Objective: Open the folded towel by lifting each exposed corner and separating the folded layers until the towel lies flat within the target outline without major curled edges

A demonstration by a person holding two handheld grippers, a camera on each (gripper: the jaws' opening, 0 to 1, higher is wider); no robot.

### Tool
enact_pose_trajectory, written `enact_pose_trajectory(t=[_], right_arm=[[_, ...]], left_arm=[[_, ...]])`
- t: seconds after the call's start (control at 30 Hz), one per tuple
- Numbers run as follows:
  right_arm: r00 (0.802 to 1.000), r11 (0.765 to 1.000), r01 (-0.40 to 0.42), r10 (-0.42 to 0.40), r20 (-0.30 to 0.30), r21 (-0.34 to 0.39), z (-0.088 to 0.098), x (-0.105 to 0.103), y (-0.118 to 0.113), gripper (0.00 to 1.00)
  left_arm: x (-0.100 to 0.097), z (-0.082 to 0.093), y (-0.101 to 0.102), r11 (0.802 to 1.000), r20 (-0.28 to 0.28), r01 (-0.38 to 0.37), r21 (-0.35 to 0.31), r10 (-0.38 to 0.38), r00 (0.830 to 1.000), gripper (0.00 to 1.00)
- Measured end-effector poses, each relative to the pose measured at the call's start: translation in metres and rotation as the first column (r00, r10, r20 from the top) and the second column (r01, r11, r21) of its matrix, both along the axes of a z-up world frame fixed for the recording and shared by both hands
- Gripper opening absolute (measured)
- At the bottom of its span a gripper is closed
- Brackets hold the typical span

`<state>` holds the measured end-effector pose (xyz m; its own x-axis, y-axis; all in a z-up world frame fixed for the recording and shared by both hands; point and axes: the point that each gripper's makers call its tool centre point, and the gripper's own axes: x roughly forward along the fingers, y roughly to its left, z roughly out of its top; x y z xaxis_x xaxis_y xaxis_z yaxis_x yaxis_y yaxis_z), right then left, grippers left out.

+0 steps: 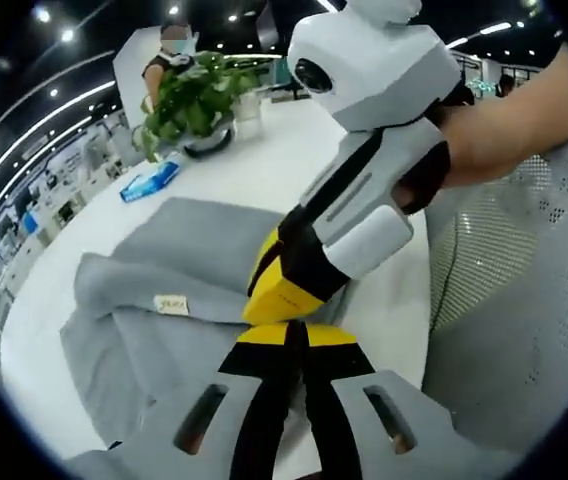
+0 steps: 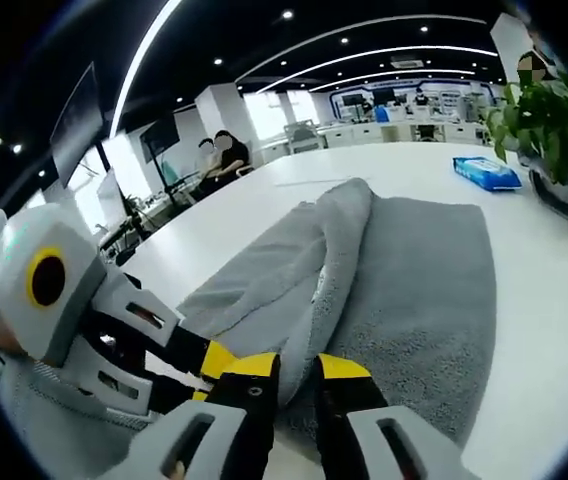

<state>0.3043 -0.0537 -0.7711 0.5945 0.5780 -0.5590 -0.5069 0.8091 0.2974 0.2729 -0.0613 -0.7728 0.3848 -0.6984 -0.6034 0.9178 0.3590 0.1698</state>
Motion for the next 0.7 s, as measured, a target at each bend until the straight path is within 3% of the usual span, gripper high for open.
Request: enact_pose_trajectory(t=[0.27, 0.47, 0.7], right_arm=[[0.999, 1.000, 0.014, -0.014, -0.032, -0.007, -0.007, -0.001, -0.004, 0.11], [0.997, 1.000, 0.029, -0.030, -0.068, -0.007, -0.012, -0.003, -0.007, 0.07], [0.999, 0.998, 0.009, -0.012, -0.050, -0.058, -0.014, -0.004, -0.008, 0.01]], left_arm=[[-0.013, -0.003, -0.007, 0.994, 0.029, 0.102, 0.037, -0.103, 0.994, 0.03], [-0.018, -0.003, -0.011, 0.980, 0.105, 0.177, 0.087, -0.185, 0.977, 0.03], [-0.012, 0.000, -0.009, 0.991, 0.053, 0.130, 0.035, -0.132, 0.990, 0.03]])
